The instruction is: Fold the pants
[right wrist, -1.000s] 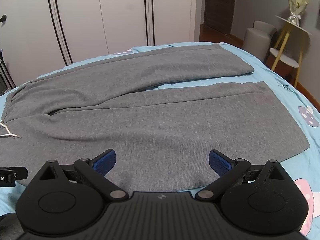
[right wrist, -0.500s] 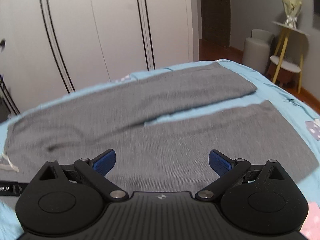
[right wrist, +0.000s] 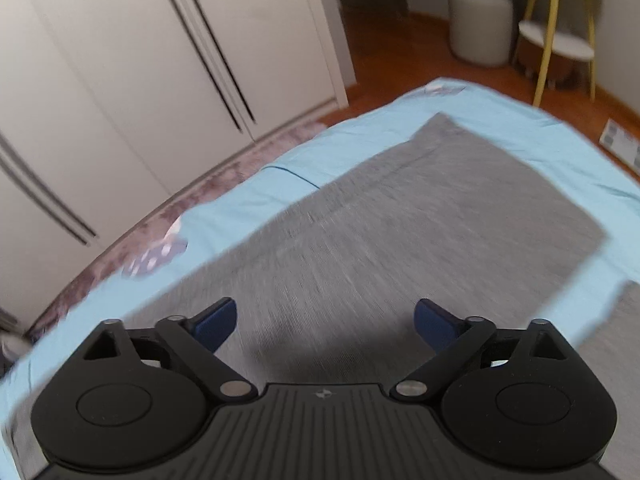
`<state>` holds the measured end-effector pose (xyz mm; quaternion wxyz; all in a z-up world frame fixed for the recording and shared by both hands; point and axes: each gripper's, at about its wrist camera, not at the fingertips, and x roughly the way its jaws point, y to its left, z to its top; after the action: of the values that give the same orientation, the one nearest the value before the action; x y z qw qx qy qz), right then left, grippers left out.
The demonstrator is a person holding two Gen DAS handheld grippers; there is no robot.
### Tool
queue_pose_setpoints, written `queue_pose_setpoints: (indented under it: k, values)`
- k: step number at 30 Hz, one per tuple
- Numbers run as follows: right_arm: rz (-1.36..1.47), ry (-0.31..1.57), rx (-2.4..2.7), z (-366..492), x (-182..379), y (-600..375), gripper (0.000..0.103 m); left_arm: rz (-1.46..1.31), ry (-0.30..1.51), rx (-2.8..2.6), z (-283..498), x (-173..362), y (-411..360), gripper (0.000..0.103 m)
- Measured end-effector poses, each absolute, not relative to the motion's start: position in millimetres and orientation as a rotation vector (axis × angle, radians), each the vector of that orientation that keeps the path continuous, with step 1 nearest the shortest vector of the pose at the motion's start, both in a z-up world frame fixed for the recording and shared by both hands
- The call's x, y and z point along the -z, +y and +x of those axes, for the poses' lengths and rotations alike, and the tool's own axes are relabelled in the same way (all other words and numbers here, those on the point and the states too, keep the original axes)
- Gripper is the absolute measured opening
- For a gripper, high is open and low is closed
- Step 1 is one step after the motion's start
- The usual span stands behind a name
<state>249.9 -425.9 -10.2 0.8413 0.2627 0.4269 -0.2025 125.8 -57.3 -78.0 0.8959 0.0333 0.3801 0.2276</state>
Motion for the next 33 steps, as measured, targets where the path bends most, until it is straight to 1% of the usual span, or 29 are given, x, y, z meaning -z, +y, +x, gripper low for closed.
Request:
queue_pose_setpoints:
  k: [4,7,9,12,14,15,16,17,18,20,21,23,27,29,31,33]
  values:
    - [0.573,0.907,0.488,324,35,-437,0.095,0.111,0.776,-0.378,130,87,-79,0.103]
    - [0.535,0.936,0.625,366,56,-440,0.095,0.148,0.846,-0.334,140,103,-92,0.103]
    - [0.517,0.963,0.678,386,71,-445,0.095,0.181,0.893,-0.319,145,115,-98,0.103]
    - [0.539,1.037,0.732,401,99,-452,0.094,0.220,0.863,-0.330,144,120,-106,0.103]
    - [0.515,1.016,0.740,394,107,-450,0.092,0.225,0.863,-0.330,146,122,-107,0.103]
    - [0.487,0.994,0.738,389,107,-446,0.082,0.225,0.863,-0.330,144,121,-107,0.103]
    - [0.461,0.985,0.738,384,106,-443,0.076,0.224,0.863,-0.331,144,121,-107,0.103]
    - [0.450,0.975,0.738,379,104,-445,0.053,0.216,0.866,-0.335,144,121,-105,0.103]
    - [0.455,0.955,0.736,372,100,-447,0.024,0.205,0.868,-0.339,143,121,-104,0.103]
    - [0.595,0.908,0.687,353,95,-463,0.009,0.207,0.863,-0.343,139,119,-106,0.103]
    - [0.670,0.889,0.656,342,93,-471,0.005,0.219,0.857,-0.343,137,119,-108,0.103]
    - [0.732,0.854,0.620,320,84,-476,0.004,0.249,0.842,-0.346,132,118,-112,0.103]
    - [0.787,0.710,0.513,255,54,-468,0.004,0.253,0.808,-0.357,127,113,-111,0.103]
    - [0.810,0.638,0.449,201,41,-457,0.003,0.217,0.789,-0.369,124,108,-107,0.103]
    - [0.814,0.589,0.409,129,35,-438,0.003,0.188,0.773,-0.362,121,103,-104,0.103]
    - [0.807,0.572,0.401,68,39,-418,0.003,0.171,0.764,-0.345,118,100,-102,0.103]
